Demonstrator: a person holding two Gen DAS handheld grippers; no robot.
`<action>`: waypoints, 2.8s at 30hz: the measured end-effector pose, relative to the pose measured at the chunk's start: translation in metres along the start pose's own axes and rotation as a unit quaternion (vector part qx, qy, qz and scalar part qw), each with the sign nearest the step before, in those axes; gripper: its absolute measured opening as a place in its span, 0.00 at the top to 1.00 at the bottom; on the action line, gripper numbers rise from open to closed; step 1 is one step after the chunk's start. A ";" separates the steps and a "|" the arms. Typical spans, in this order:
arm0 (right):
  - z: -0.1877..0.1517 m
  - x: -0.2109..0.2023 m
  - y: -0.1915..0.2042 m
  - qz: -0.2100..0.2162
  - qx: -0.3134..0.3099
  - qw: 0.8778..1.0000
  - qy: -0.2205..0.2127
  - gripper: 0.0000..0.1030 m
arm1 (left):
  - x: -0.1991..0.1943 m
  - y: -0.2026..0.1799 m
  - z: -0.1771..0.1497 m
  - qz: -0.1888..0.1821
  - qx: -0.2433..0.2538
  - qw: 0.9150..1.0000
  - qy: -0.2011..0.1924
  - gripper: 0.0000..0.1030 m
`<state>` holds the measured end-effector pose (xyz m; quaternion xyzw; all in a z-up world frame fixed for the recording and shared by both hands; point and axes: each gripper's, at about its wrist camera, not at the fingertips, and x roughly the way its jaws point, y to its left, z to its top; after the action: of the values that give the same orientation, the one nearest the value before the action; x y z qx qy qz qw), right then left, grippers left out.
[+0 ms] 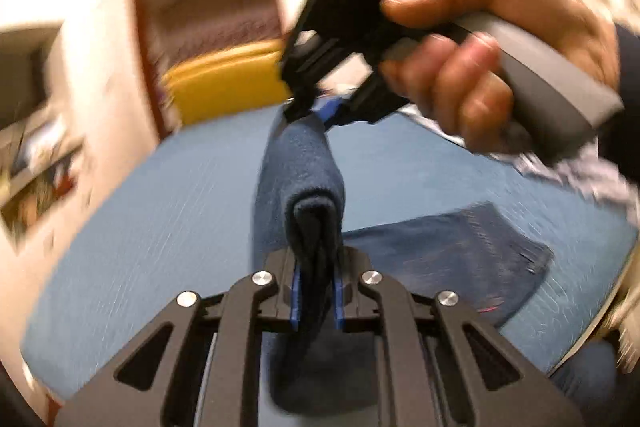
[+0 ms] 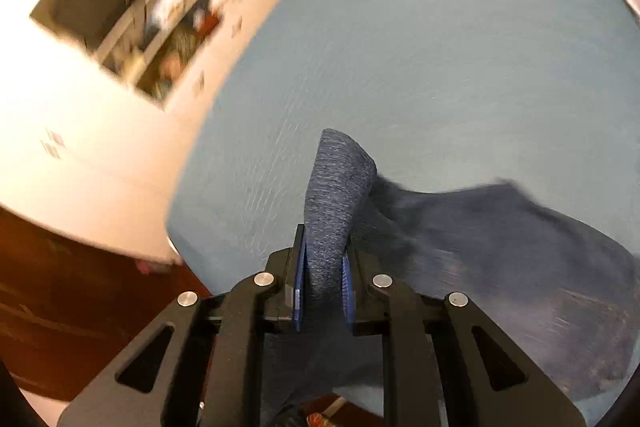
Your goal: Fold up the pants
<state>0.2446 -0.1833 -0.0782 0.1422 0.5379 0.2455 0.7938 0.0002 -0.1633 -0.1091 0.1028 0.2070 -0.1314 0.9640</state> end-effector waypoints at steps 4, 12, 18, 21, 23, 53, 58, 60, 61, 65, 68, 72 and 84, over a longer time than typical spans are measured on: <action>-0.043 -0.078 -0.133 0.019 0.053 0.997 -0.049 0.84 | 0.046 -0.149 -0.037 -0.009 0.129 0.992 0.013 0.89; -0.133 -0.041 -0.360 0.003 0.157 0.987 -0.023 0.71 | 0.082 -0.238 -0.130 0.044 0.295 0.954 -0.007 0.47; -0.145 -0.046 -0.358 0.043 0.112 0.991 -0.060 0.30 | 0.086 -0.241 -0.137 0.060 0.317 0.946 -0.024 0.53; -0.147 -0.045 -0.344 0.030 0.102 0.993 -0.057 0.30 | 0.094 -0.250 -0.140 0.056 0.336 0.940 -0.017 0.74; -0.149 -0.040 -0.341 0.010 0.095 0.994 -0.049 0.34 | 0.092 -0.260 -0.134 0.063 0.343 0.937 -0.019 0.87; -0.173 -0.065 -0.390 -0.035 0.115 0.989 -0.089 0.92 | 0.108 -0.311 -0.119 0.002 0.396 0.917 -0.041 0.64; -0.181 -0.076 -0.380 -0.060 0.110 0.986 -0.113 0.89 | 0.064 -0.217 -0.070 -0.083 0.218 0.972 -0.017 0.37; -0.189 -0.091 -0.370 -0.091 0.108 0.981 -0.134 0.87 | 0.067 -0.164 -0.034 -0.072 0.131 0.988 -0.027 0.37; -0.198 -0.104 -0.357 -0.113 0.095 0.977 -0.156 0.85 | 0.078 -0.149 -0.021 -0.065 0.111 0.991 -0.026 0.38; -0.237 -0.117 -0.303 -0.180 0.085 0.959 -0.204 0.82 | 0.177 -0.105 0.025 -0.157 0.024 0.984 0.079 0.78; -0.266 -0.094 -0.271 -0.237 0.074 0.946 -0.209 0.82 | 0.235 -0.124 0.032 -0.217 0.040 0.965 0.139 0.81; -0.284 -0.064 -0.275 -0.288 0.094 0.935 -0.183 0.82 | 0.291 -0.174 0.010 -0.247 0.078 0.944 0.203 0.81; -0.286 -0.046 -0.288 -0.325 0.099 0.929 -0.149 0.88 | 0.283 -0.162 0.021 -0.226 0.013 0.956 0.188 0.81</action>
<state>0.0352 -0.4611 -0.2923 0.0727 0.4518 -0.1045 0.8830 0.2094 -0.3812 -0.2341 0.0887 0.4006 -0.3272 0.8512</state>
